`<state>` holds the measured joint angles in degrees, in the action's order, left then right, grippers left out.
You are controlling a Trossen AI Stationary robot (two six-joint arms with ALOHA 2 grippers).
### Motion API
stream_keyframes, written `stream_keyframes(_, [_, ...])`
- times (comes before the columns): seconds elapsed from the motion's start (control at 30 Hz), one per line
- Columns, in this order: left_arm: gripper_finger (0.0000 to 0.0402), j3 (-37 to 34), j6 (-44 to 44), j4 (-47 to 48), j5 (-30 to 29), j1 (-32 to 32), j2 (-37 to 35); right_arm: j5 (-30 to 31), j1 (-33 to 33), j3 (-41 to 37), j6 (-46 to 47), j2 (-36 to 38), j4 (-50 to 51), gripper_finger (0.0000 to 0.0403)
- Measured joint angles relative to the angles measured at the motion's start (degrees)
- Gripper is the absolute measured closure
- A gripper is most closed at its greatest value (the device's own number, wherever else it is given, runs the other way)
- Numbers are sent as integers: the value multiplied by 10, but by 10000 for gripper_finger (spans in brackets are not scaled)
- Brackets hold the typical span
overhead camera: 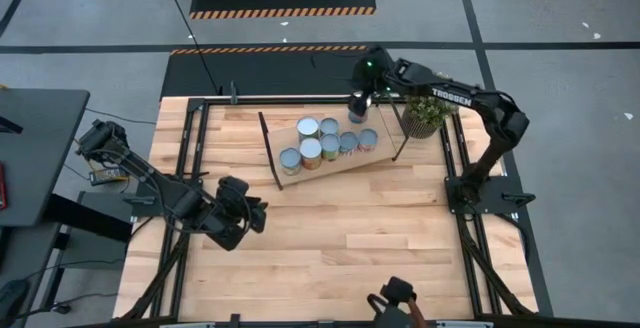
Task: Pick and place cans onto a shelf
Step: Adjust the cans on the shelf
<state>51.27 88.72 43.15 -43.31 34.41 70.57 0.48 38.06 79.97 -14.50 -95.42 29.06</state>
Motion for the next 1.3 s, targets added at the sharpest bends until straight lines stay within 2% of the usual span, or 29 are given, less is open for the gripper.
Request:
stream_keyframes(0.37, [260, 0, 0, 0, 1, -12, 0, 20, 6, 36, 75, -49, 4, 54])
stream_keyframes(0.9, [260, 0, -15, -2, 1, -12, 0, 17, 7, 38, 173, -67, 63, 54])
stream_keyframes(1.3, [260, 0, -17, -16, 89, -12, 0, -21, -13, 38, 205, -66, 122, 54])
